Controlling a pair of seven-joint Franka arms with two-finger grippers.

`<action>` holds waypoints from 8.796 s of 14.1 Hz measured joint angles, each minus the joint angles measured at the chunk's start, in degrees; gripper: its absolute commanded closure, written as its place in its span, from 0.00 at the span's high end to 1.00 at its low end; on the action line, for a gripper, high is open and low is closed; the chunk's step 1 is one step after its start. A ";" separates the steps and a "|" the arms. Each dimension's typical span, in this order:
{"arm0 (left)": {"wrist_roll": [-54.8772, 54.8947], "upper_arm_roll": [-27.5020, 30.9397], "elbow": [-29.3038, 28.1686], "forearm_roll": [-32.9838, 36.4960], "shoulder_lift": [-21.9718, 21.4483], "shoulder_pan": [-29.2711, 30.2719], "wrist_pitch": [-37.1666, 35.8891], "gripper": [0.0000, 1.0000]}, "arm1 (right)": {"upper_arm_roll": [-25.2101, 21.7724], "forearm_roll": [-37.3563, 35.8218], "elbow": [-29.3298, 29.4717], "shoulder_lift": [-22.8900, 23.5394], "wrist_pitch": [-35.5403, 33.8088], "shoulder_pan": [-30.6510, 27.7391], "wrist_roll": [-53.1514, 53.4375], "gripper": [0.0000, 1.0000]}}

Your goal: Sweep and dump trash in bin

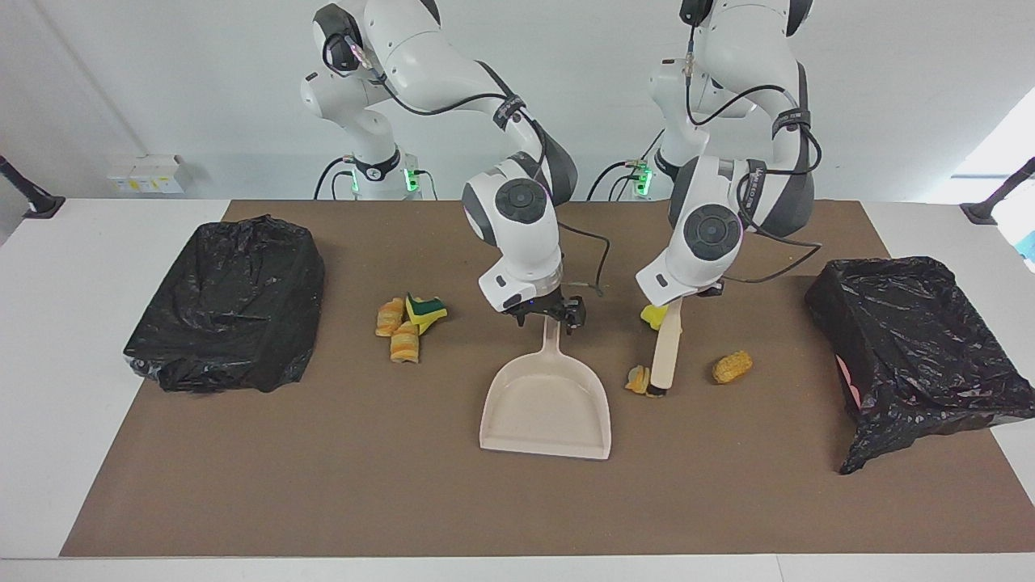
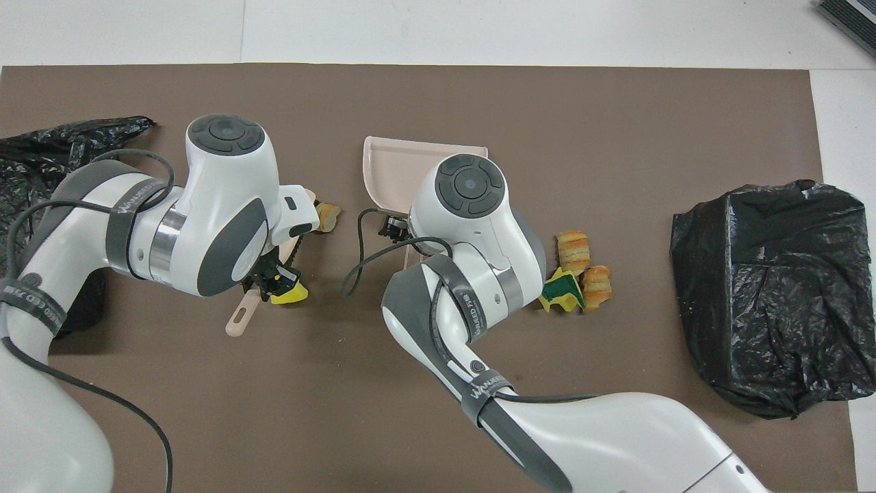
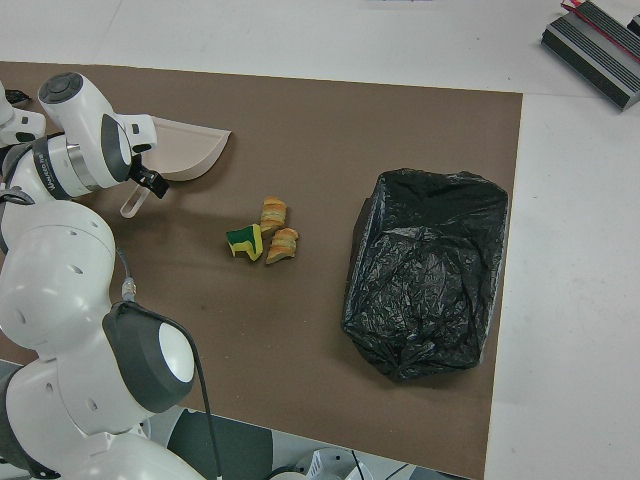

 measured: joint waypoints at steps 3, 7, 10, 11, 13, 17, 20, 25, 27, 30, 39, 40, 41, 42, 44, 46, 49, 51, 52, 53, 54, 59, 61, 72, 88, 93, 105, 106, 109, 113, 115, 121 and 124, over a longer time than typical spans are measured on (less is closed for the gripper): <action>0.10 0.48 0.12 0.80 -2.16 -0.44 -1.71 0.00 | 0.00 0.01 -0.12 0.03 0.03 0.09 -1.09 1.00; 0.37 1.84 0.27 1.21 -5.51 3.56 -1.68 0.00 | 0.00 0.03 -0.69 0.21 0.03 0.15 -3.43 0.53; 0.49 2.21 -0.81 1.22 -6.86 9.27 0.72 0.00 | 0.01 0.05 -1.18 0.22 0.04 0.19 -3.83 0.00; 0.35 2.26 -2.36 1.22 -7.25 10.76 3.53 0.00 | 0.02 0.06 -1.19 0.22 0.03 0.20 -3.83 0.00; 0.12 2.32 -7.39 1.22 -8.36 13.71 11.30 0.00 | 0.07 0.13 -1.18 0.20 -0.42 0.22 -3.83 0.00; 0.12 2.28 -13.27 1.11 -8.76 17.92 18.95 0.00 | -0.15 0.14 -1.05 -1.12 -2.44 -0.03 -12.13 0.00; -0.12 0.89 -16.17 0.32 -8.78 17.65 21.19 0.00 | -0.51 0.18 -1.28 -5.74 -8.46 -3.87 -27.35 0.00; -2.89 0.31 -21.04 -3.49 -11.03 12.38 21.90 0.00 | -0.68 -3.70 -8.68 -15.75 -15.90 -8.11 -56.89 0.00; -8.08 0.24 -22.10 -4.02 -12.05 8.91 21.93 0.00 | -0.41 -5.85 -12.71 -17.51 -15.86 -7.75 -69.19 0.00; -14.75 0.10 -23.07 -5.32 -13.11 3.41 21.95 0.00 | -0.50 -6.27 -16.19 -18.65 -15.85 -7.95 -85.60 0.00; -16.12 1.40 -23.25 -6.17 -13.97 0.62 23.35 0.00 | -0.22 -7.95 -22.93 -20.47 -9.99 -3.45 -84.61 0.00; -15.86 1.56 -23.20 -6.17 -13.82 1.73 24.44 0.00 | -0.20 -7.95 -23.36 -20.26 -9.09 -2.86 -83.62 0.00; -15.52 1.69 -23.07 -6.17 -13.30 2.45 25.05 0.00 | -0.17 -7.95 -23.66 -20.03 -8.20 -2.31 -82.66 0.00; -15.33 1.71 -22.84 -6.17 -12.22 2.64 25.73 0.00 | -0.17 -7.95 -23.78 -19.68 -7.46 -1.80 -81.81 0.00; -15.20 0.89 -22.19 -6.20 -9.88 2.34 26.68 0.00 | -0.16 -7.95 -23.81 -19.03 -6.41 -0.95 -79.99 0.00; -13.86 0.34 -21.61 -6.20 -9.21 0.69 26.67 0.00 | -0.16 -7.95 -23.86 -18.46 -5.42 -0.26 -78.67 0.00; -5.29 -0.24 -21.47 -7.96 -9.29 -1.59 25.88 0.00 | -0.16 -7.95 -23.86 -18.08 -5.18 0.01 -78.05 0.00; -3.25 -0.47 -21.35 -9.95 -9.56 -4.61 25.32 0.00 | -0.16 -7.95 -23.87 -18.08 -5.18 0.01 -77.89 0.00; -3.26 -0.54 -21.28 -10.70 -9.78 -6.68 24.72 0.00 | -0.17 -7.95 -23.88 -18.08 -5.19 0.01 -77.71 0.00; -3.22 -0.59 -21.21 -11.68 -10.05 -9.00 24.10 0.00 | -0.17 -7.95 -23.89 -18.07 -5.18 0.01 -77.61 0.00; -3.22 -0.71 -21.13 -12.52 -10.27 -11.57 23.39 0.00 | -0.17 -7.95 -23.90 -18.07 -5.18 0.01 -77.57 0.00; -7.12 0.42 -18.92 -13.26 -10.51 -14.31 19.65 0.00 | -0.17 -7.95 -23.89 -18.07 -5.18 0.02 -77.53 0.00; -15.97 1.40 -18.06 -13.21 -10.52 -14.01 19.63 0.00 | -0.17 -7.95 -23.89 -18.07 -5.18 0.02 -77.53 0.00; -40.52 1.92 -24.95 -8.35 -13.16 -4.55 15.05 0.00 | -0.17 -7.95 -23.89 -18.07 -5.17 0.02 -77.53 0.00; -19.55 1.25 -33.20 -17.29 -18.71 -12.64 24.57 0.00 | -0.18 -7.96 -23.90 -18.05 -5.16 0.02 -77.53 0.00; -17.33 1.82 -32.88 -12.27 -18.04 -5.29 24.53 0.00 | -0.20 -7.96 -23.85 -18.09 -5.16 0.02 -77.53 0.00; -31.51 0.17 -32.51 -11.53 -17.83 -13.12 26.47 0.00 | -1.14 -8.30 -22.76 -33.95 -16.90 -16.03 -82.72 0.00; -34.23 -0.02 -32.41 -11.55 -17.86 -15.61 26.81 0.00 | -1.28 -8.32 -22.57 -35.80 -18.92 -19.87 -86.16 0.00; -40.31 -0.32 -32.26 -12.69 -18.28 -21.19 26.88 0.00 | -1.71 -8.35 -22.15 -39.11 -23.56 -30.40 -96.98 0.00; -42.16 -0.41 -33.37 -15.82 -19.35 -24.03 26.71 0.01 | -2.08 -9.41 -22.09 -39.46 -24.40 -45.76 -116.32 0.00; -42.00 -0.18 -33.73 -16.28 -19.34 -24.03 26.71 0.97 | -2.33 -14.02 -21.93 -39.47 -24.20 -51.51 -124.22 0.00; -38.89 0.77 -33.24 -16.31 -19.17 -21.40 26.71 1.00 | -3.01 -26.28 -22.94 -38.75 -16.25 -59.21 -138.43 0.00; -31.99 1.24 -31.12 -16.28 -18.80 -14.44 26.76 1.00 | -2.37 -34.55 -24.83 -38.30 -11.72 -57.12 -138.58 0.00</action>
